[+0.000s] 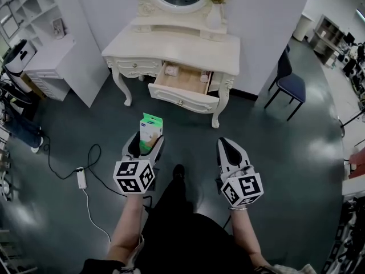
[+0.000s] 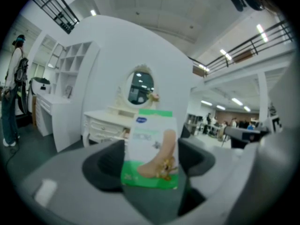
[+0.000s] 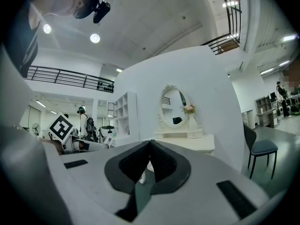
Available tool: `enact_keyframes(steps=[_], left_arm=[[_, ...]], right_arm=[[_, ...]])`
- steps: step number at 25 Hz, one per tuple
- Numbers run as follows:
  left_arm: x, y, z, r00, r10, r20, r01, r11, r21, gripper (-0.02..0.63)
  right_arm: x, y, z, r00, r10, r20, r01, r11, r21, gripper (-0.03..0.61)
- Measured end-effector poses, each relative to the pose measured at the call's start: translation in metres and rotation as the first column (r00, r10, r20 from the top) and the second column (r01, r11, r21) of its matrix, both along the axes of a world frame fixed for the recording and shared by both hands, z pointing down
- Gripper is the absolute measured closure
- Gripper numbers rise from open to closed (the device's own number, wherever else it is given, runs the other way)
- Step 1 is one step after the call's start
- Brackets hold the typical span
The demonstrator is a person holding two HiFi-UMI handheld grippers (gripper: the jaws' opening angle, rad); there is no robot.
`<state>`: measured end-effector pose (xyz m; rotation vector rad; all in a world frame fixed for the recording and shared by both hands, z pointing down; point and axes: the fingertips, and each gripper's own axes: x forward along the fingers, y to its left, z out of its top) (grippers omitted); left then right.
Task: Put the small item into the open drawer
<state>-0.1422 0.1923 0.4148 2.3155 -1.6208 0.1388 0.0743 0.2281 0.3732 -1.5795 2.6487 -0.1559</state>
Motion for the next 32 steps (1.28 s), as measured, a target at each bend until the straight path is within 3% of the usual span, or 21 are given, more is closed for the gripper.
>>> enact_keyframes(steps=[19,32], left_arm=[[0.003,-0.204,0.010,0.999,0.047,0.006,-0.047,0.999,-0.009,0.258],[-0.004,-0.284,0.014,0.996,0.085,-0.004,-0.085,0.996,-0.018,0.258]], right_arm=[[0.003,-0.185,0.005,0.999,0.045,-0.011,-0.046,0.999,-0.026,0.581],[-0.010,-0.262,0.001,0.997,0.078,-0.004,-0.078,0.997,-0.027,0.581]])
